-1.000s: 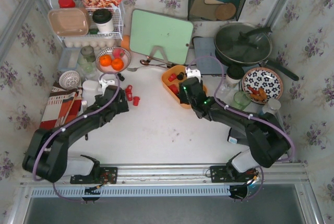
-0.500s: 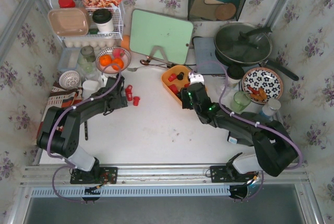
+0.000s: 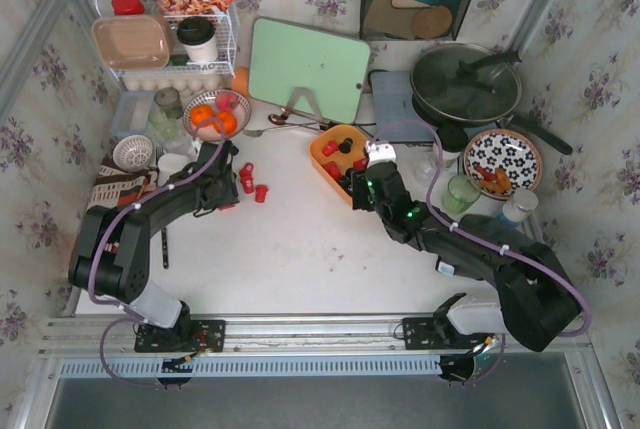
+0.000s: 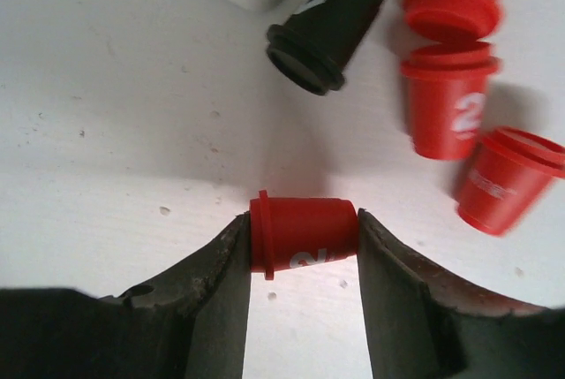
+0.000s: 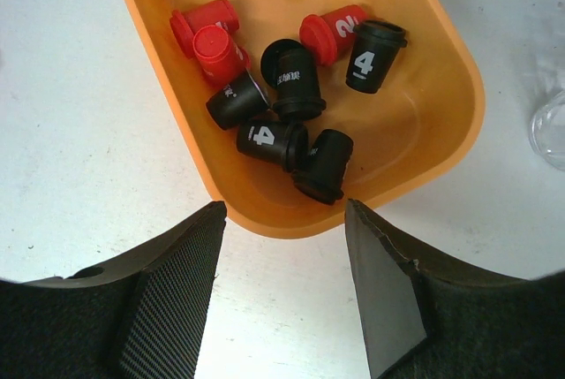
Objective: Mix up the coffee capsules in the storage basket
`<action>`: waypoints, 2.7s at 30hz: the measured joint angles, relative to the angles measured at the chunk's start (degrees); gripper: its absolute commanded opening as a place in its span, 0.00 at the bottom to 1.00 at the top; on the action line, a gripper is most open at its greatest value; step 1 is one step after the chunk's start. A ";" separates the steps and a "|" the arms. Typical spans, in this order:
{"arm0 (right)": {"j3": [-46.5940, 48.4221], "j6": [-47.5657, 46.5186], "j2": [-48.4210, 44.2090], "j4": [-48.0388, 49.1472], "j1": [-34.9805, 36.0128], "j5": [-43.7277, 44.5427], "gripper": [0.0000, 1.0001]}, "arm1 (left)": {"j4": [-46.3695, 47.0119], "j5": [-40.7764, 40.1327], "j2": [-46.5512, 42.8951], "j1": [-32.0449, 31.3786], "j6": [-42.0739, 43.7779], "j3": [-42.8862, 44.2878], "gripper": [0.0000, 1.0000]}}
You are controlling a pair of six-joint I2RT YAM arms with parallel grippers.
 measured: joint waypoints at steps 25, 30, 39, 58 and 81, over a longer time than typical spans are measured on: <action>-17.22 -5.53 -22.84 9.57 -0.02 4.48 0.66 | 12.13 8.87 -9.18 -17.97 3.13 6.73 0.44; -21.75 -9.27 -27.63 12.02 -0.02 5.11 0.67 | 13.60 8.07 -1.68 -21.33 5.70 13.57 0.44; -28.85 -11.74 -36.37 17.66 -0.11 6.54 0.68 | 12.63 6.51 12.33 -24.98 7.45 29.64 0.43; -30.95 -11.52 -39.54 20.65 -0.11 5.70 0.68 | 3.82 2.71 23.63 -26.62 7.63 42.10 0.50; -31.04 -10.75 -38.56 20.79 -0.11 5.33 0.68 | 0.37 2.95 25.70 -27.02 7.43 43.76 0.75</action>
